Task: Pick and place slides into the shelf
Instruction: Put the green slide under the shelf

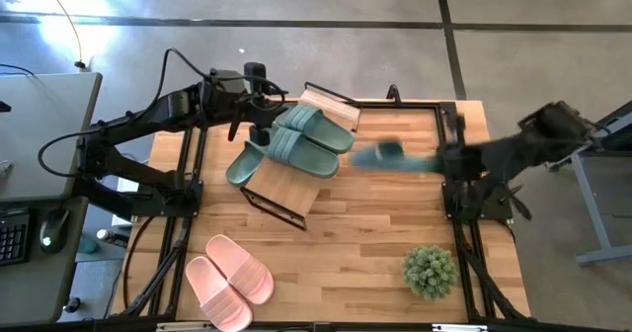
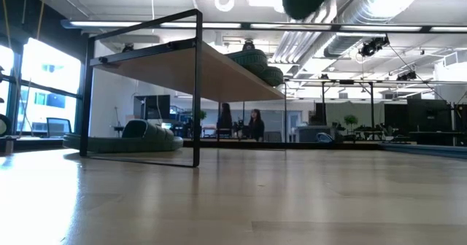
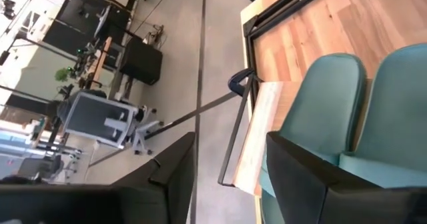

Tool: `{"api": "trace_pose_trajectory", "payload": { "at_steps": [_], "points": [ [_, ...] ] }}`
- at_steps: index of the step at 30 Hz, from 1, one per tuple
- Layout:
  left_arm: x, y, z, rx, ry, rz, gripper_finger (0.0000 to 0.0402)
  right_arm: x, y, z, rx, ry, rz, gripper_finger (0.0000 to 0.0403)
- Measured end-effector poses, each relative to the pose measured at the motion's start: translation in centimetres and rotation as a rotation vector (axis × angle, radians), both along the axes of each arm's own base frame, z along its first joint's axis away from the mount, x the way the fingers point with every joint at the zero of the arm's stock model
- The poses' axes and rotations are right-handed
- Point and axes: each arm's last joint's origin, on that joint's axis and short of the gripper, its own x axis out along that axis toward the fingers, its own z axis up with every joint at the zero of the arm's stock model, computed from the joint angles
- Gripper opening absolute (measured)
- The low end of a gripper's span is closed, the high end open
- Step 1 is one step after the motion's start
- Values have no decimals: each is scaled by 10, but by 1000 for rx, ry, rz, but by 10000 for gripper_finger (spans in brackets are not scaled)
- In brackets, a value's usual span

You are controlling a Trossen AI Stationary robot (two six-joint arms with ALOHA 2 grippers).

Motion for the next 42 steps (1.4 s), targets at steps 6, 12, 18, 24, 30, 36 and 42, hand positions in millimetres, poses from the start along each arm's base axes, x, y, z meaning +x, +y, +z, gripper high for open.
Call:
{"api": "trace_pose_trajectory", "payload": {
  "at_steps": [6,12,18,24,30,36,42],
  "points": [
    [0,0,0,-7,-5,-11,160,5,17,-63,4,230,-26,41],
    [1,-1,0,-37,-23,-20,160,21,23,-137,-410,313,-112,41],
    [0,-1,-1,-69,-32,-4,160,27,25,-206,-551,371,-115,41],
    [0,-1,-3,-76,-17,-1,160,39,27,-254,-598,170,-210,41],
    [-1,-1,-3,-75,-17,8,160,48,17,-288,-563,149,-200,41],
    [-1,-1,-3,-74,-18,9,160,60,4,-298,-576,134,-193,41],
    [0,-1,-3,-74,-17,9,160,71,-7,-308,-522,100,-136,41]
  ]
}}
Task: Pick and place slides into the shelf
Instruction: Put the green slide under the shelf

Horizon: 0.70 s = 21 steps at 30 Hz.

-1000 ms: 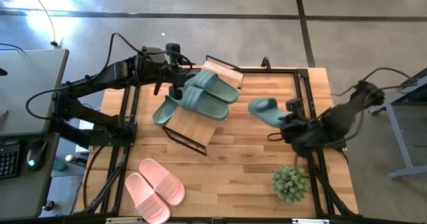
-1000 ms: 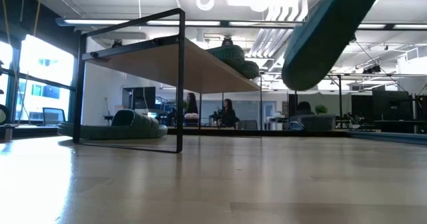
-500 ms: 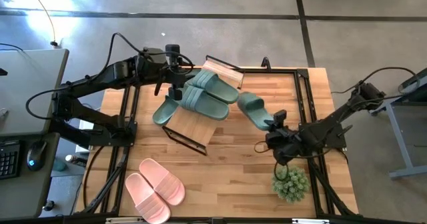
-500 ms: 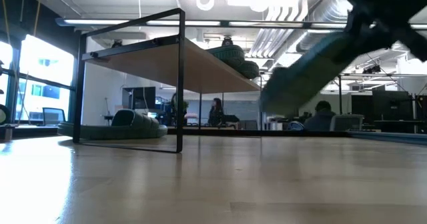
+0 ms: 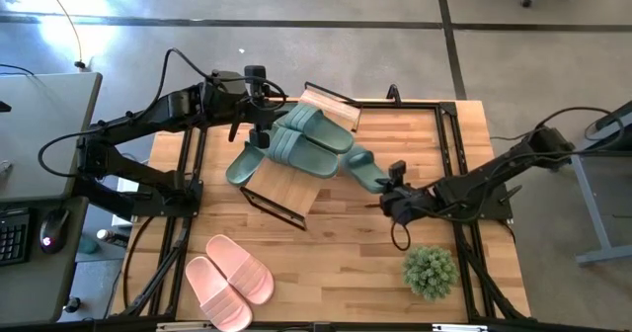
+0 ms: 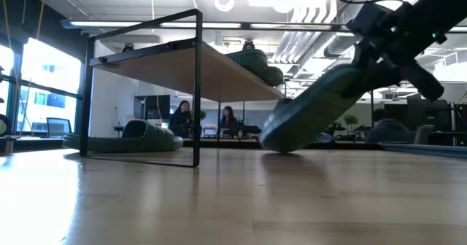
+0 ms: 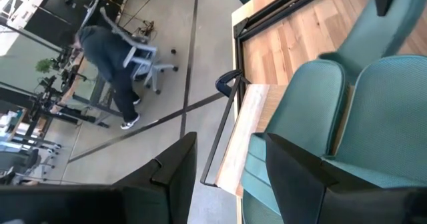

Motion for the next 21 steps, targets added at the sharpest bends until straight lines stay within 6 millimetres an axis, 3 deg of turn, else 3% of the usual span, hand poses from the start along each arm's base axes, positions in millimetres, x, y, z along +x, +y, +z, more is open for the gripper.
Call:
{"api": "trace_pose_trajectory", "payload": {
  "at_steps": [9,21],
  "points": [
    [0,0,0,0,0,0,160,4,-22,-14,95,13,10,41],
    [0,0,0,0,0,0,160,6,-25,-15,148,40,64,45]
  ]
}}
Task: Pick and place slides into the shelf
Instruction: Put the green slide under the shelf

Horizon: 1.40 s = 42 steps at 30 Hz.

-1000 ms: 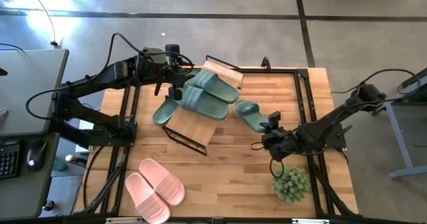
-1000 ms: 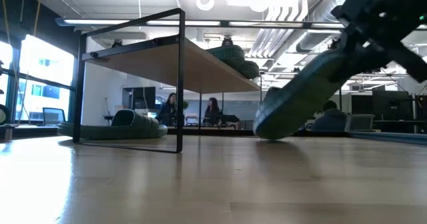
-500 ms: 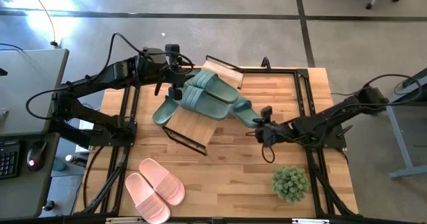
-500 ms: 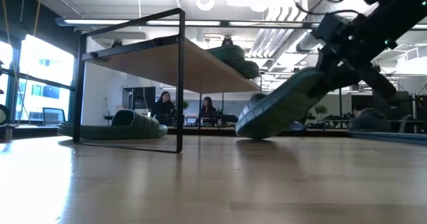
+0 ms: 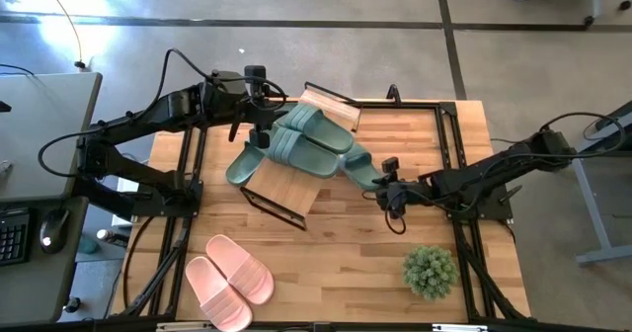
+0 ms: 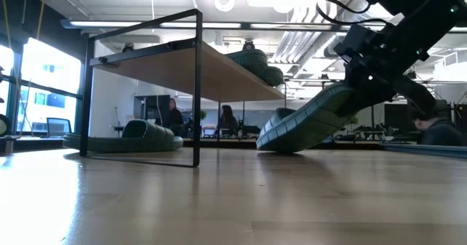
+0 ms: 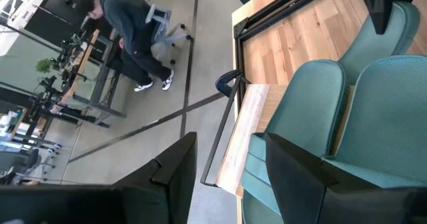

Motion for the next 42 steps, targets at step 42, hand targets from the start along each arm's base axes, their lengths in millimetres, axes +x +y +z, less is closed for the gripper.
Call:
{"api": "trace_pose_trajectory", "payload": {
  "at_steps": [42],
  "points": [
    [-1,0,-2,-11,20,1,160,8,13,20,433,-4,0,195]
  ]
}}
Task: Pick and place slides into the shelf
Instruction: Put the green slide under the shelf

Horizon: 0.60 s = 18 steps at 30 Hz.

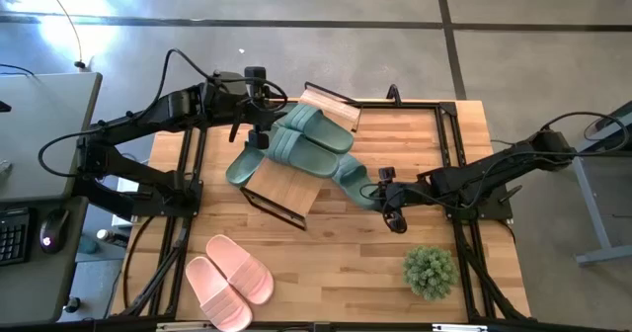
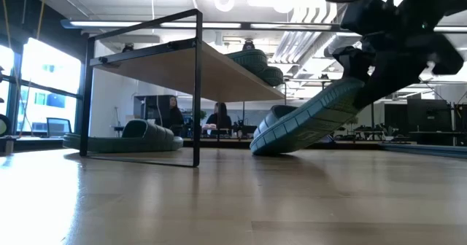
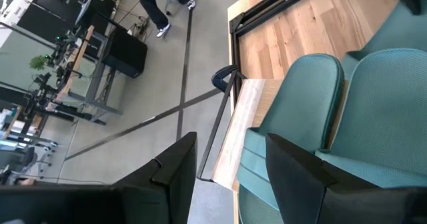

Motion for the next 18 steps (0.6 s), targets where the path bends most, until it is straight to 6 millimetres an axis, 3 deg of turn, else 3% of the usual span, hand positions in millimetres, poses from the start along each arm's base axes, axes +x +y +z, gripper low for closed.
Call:
{"api": "trace_pose_trajectory", "payload": {
  "at_steps": [11,18],
  "points": [
    [0,0,0,1,1,-1,160,-4,-3,-3,148,89,-35,196],
    [0,0,0,0,5,-1,160,-3,1,17,49,129,-69,196]
  ]
}}
